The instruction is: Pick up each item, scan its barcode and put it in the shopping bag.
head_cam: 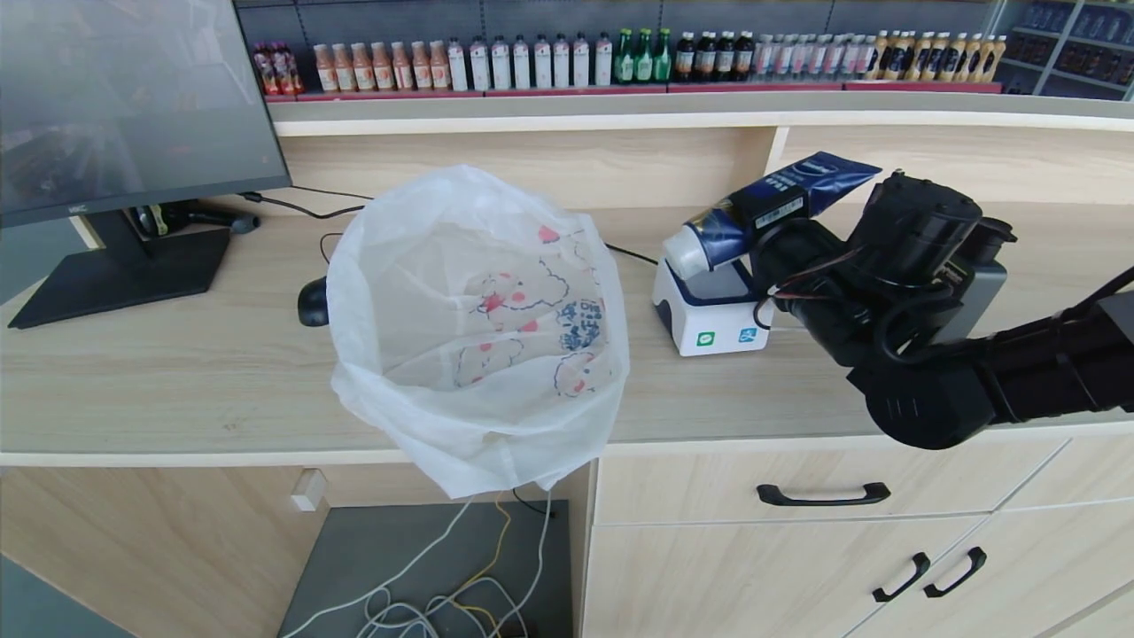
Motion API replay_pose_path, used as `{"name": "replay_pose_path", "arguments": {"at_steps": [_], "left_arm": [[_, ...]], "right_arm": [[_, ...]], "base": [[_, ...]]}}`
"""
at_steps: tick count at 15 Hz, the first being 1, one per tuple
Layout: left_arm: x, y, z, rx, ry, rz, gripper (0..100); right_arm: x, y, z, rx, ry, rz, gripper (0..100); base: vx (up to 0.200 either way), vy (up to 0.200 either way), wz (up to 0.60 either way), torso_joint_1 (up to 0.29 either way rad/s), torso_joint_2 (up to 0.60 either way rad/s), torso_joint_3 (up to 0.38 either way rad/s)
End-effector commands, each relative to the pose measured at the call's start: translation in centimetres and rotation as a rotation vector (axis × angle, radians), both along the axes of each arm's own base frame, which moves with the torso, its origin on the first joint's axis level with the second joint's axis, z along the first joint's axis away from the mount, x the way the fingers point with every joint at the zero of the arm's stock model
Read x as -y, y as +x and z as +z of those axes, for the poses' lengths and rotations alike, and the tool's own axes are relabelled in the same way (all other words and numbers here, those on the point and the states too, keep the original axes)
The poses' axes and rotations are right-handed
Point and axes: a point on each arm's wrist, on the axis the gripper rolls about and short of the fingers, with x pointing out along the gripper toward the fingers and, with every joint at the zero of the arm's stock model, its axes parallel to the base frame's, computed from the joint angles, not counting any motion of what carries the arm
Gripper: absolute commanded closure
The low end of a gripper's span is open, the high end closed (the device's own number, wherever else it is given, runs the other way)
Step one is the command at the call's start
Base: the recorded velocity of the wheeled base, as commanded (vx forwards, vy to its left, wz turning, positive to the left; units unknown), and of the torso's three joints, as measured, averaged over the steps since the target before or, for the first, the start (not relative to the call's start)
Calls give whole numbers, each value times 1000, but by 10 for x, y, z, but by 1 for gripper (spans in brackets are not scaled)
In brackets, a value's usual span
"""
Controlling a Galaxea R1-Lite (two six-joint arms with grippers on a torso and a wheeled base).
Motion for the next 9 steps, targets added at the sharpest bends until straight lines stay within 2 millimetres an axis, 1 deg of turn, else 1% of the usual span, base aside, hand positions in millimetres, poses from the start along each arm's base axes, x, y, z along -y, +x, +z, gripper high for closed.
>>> {"name": "replay_pose_path", "arguments": {"at_steps": [1, 4, 9], "left_arm": [[0, 0, 0, 0, 0, 1, 0], [0, 0, 0, 0, 0, 1, 0], [0, 0, 0, 0, 0, -1, 0]], "right_arm": [[0, 0, 1, 4, 2, 0, 100], [0, 0, 0, -9, 37, 8, 100], [0, -1, -1, -11, 40, 6, 100]], "base": [[0, 0, 0, 0, 0, 0], [0, 0, 0, 0, 0, 0], [0, 0, 0, 0, 0, 0]]}}
